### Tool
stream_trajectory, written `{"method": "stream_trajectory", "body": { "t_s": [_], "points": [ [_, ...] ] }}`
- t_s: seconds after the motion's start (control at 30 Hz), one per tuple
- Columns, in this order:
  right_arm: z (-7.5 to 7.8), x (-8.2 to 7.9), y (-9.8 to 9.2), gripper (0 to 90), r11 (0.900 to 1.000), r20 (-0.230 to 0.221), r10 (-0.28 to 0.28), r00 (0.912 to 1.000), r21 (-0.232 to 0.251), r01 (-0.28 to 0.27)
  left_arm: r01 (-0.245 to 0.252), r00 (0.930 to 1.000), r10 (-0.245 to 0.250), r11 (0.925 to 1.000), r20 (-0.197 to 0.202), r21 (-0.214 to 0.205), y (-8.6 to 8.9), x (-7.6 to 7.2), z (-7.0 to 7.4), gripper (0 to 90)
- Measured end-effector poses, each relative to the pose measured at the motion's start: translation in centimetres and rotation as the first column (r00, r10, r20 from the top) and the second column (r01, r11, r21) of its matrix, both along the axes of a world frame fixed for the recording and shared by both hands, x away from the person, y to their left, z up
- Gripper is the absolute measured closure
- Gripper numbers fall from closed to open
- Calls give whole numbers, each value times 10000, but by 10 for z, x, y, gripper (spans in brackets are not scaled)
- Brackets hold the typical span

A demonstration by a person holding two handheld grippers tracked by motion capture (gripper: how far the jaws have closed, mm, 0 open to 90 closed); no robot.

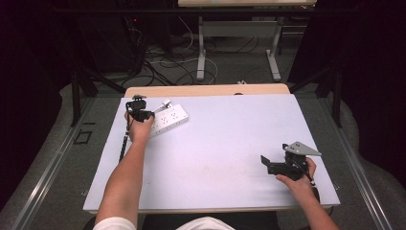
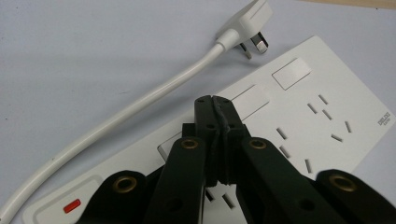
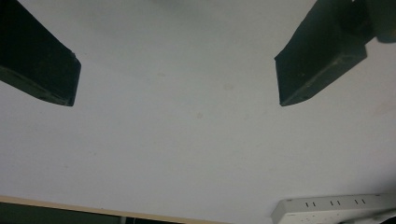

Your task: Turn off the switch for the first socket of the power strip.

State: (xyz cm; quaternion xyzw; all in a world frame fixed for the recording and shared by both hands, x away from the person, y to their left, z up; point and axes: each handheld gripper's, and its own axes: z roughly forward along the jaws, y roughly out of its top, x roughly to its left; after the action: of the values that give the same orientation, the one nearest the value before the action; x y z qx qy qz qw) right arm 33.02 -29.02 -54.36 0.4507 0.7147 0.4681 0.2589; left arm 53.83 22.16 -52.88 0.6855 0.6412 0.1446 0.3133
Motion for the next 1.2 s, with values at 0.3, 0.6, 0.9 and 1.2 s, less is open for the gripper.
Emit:
{"method": "stream_trajectory", "body": {
  "t_s": [0.3, 0.6, 0.9, 1.2],
  "points": [
    [1, -2, 1, 0, 9999, -1, -52, 10000, 105, 52, 104, 9994, -112, 9997, 323, 239, -5, -3, 4, 900],
    [2, -3, 1, 0, 10000, -6, 7, 10000, -61, -7, 191, 9989, -206, 9992, 432, 348, -7, -7, 9, 900],
    [3, -3, 0, 0, 10000, 45, -10, 10000, -42, 10, 90, 9987, -113, 9989, 503, 453, -2, -8, 12, 900],
    [3, -3, 0, 0, 10000, 33, -41, 10000, -28, 41, 69, 9989, -91, 9988, 467, 478, -1, -9, 14, 900]
  ]
}}
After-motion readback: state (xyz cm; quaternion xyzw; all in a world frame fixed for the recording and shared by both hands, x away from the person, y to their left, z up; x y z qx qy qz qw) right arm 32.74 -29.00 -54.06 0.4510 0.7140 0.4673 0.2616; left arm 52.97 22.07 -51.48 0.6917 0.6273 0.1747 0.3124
